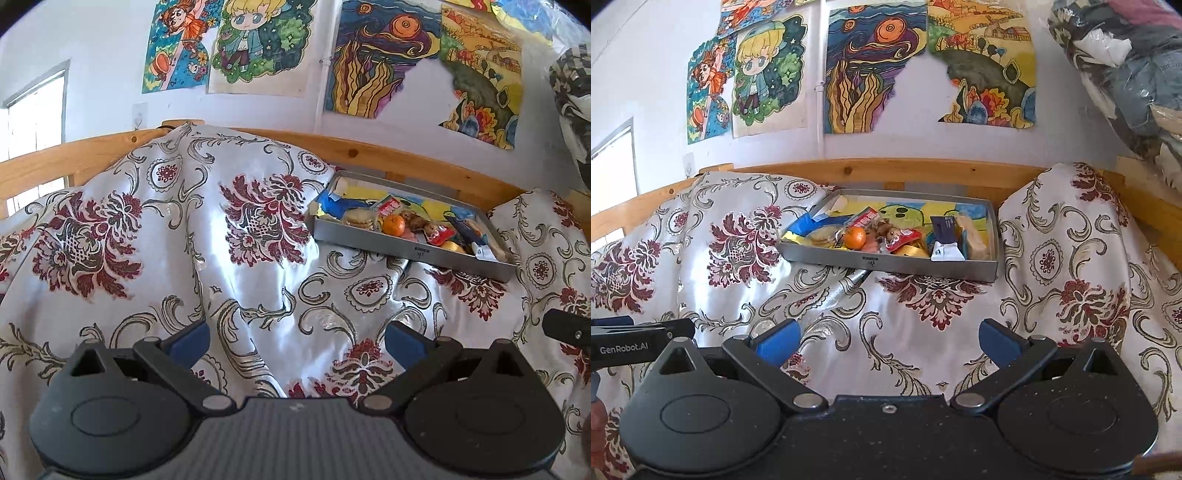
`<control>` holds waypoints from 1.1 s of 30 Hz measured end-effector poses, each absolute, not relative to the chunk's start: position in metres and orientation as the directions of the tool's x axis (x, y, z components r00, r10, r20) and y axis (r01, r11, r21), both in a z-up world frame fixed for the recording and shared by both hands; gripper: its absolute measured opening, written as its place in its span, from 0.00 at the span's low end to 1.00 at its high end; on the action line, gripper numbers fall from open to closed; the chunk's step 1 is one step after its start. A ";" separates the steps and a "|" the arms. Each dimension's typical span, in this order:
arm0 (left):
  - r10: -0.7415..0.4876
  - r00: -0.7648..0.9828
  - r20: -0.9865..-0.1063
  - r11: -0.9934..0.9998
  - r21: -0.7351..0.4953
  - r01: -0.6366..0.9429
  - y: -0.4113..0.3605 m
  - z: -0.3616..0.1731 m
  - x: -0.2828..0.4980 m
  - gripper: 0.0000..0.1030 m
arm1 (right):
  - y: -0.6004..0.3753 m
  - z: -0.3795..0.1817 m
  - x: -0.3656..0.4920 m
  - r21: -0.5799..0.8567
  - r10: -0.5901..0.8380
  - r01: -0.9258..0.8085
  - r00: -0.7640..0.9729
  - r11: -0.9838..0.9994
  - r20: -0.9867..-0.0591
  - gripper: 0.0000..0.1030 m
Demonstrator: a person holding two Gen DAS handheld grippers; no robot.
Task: Organize snacks
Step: 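Release both snacks into the tray and withdraw both tools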
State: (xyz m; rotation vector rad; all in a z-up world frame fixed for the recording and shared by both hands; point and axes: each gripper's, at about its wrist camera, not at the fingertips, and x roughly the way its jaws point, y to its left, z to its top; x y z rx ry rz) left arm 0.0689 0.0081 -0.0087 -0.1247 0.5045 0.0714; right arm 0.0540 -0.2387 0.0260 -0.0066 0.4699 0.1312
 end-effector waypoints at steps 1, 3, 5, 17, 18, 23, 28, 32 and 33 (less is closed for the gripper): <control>0.036 0.875 -0.483 0.990 -0.100 -0.096 0.008 -0.009 0.068 1.00 | -0.239 0.026 0.054 0.023 0.124 -0.127 0.884 0.992 -0.451 0.99; 0.033 0.877 -0.480 0.991 -0.096 -0.090 0.007 -0.009 0.066 1.00 | -0.239 0.026 0.054 0.023 0.119 -0.122 0.884 0.992 -0.452 0.99; 0.029 0.878 -0.478 0.992 -0.095 -0.084 0.006 -0.009 0.065 1.00 | -0.240 0.025 0.055 0.026 0.116 -0.116 0.881 0.993 -0.459 0.99; 0.036 0.881 -0.472 0.992 -0.089 -0.088 0.006 -0.010 0.065 1.00 | -0.239 0.021 0.062 0.016 0.117 -0.124 0.868 0.992 -0.483 0.99; 0.038 0.881 -0.472 0.992 -0.086 -0.089 0.006 -0.010 0.065 1.00 | -0.239 0.021 0.062 0.014 0.117 -0.126 0.867 0.992 -0.484 0.99; 0.039 0.877 -0.478 0.992 -0.084 -0.090 0.006 -0.011 0.066 1.00 | -0.237 0.020 0.061 0.007 0.118 -0.131 0.866 0.991 -0.486 0.99; 0.033 0.877 -0.480 0.993 -0.084 -0.084 0.006 -0.011 0.065 1.00 | -0.237 0.019 0.061 0.003 0.119 -0.135 0.865 0.991 -0.488 0.99; 0.028 0.876 -0.481 0.993 -0.086 -0.079 0.006 -0.012 0.065 1.00 | -0.236 0.019 0.061 0.000 0.121 -0.139 0.863 0.990 -0.490 0.99; 0.026 0.876 -0.481 0.993 -0.087 -0.078 0.006 -0.012 0.065 1.00 | -0.236 0.019 0.062 -0.001 0.121 -0.140 0.863 0.990 -0.491 0.99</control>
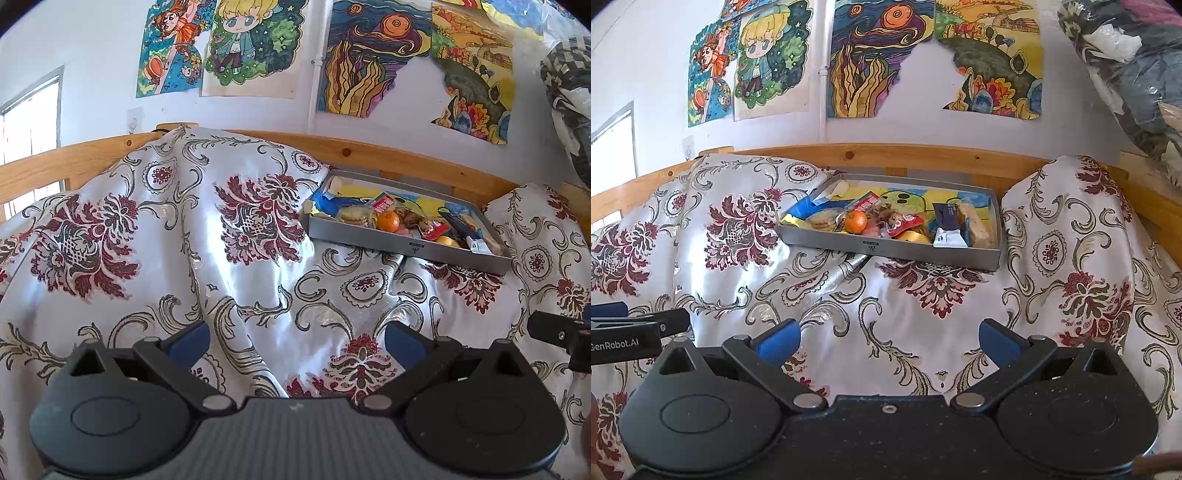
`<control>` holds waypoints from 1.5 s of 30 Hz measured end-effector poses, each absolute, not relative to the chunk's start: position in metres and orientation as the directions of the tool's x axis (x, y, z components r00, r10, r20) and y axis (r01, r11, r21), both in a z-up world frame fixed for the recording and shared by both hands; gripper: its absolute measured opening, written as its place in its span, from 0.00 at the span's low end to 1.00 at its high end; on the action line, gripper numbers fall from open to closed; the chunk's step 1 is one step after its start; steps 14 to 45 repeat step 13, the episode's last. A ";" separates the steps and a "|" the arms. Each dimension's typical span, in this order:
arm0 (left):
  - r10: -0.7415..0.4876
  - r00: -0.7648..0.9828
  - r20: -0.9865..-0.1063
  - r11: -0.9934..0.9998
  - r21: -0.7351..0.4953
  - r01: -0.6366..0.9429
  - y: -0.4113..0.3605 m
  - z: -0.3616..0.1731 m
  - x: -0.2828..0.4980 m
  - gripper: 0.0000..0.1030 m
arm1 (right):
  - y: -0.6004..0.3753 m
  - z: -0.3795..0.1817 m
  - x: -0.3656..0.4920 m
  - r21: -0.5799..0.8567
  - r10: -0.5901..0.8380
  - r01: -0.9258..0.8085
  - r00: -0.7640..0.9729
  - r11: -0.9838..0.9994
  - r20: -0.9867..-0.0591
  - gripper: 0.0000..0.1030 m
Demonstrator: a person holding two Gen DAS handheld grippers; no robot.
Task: Organize snacks
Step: 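Release both snacks into the tray and withdraw both tools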
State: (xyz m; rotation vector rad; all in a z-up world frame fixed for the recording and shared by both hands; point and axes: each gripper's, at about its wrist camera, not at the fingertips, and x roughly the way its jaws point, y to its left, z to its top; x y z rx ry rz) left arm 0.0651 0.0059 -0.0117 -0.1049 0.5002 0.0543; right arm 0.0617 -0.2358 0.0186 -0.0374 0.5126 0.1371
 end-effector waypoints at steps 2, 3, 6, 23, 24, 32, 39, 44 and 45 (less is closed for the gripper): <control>0.025 0.876 -0.481 0.993 -0.087 -0.076 0.006 -0.012 0.065 1.00 | -0.236 0.018 0.062 -0.003 0.122 -0.142 0.862 0.990 -0.493 0.99; 0.025 0.876 -0.481 0.993 -0.087 -0.076 0.006 -0.012 0.065 1.00 | -0.236 0.018 0.062 -0.004 0.122 -0.143 0.861 0.990 -0.493 0.99; 0.021 0.877 -0.480 0.993 -0.089 -0.072 0.006 -0.012 0.065 1.00 | -0.235 0.018 0.062 -0.006 0.123 -0.145 0.860 0.989 -0.496 0.99; 0.022 0.877 -0.480 0.993 -0.088 -0.073 0.006 -0.012 0.065 1.00 | -0.235 0.018 0.062 -0.010 0.123 -0.148 0.858 0.989 -0.498 0.99; 0.022 0.877 -0.480 0.993 -0.088 -0.073 0.006 -0.012 0.065 1.00 | -0.235 0.018 0.062 -0.010 0.123 -0.148 0.858 0.989 -0.498 0.99; 0.022 0.877 -0.480 0.993 -0.088 -0.073 0.006 -0.012 0.065 1.00 | -0.235 0.018 0.062 -0.010 0.123 -0.148 0.858 0.989 -0.498 0.99; 0.022 0.877 -0.480 0.993 -0.088 -0.073 0.006 -0.012 0.065 1.00 | -0.235 0.018 0.062 -0.010 0.123 -0.148 0.858 0.989 -0.498 0.99; 0.022 0.877 -0.480 0.993 -0.088 -0.073 0.006 -0.012 0.065 1.00 | -0.235 0.018 0.062 -0.010 0.123 -0.148 0.858 0.989 -0.498 0.99; 0.022 0.877 -0.480 0.993 -0.088 -0.073 0.006 -0.012 0.065 1.00 | -0.235 0.018 0.062 -0.010 0.123 -0.148 0.858 0.989 -0.498 0.99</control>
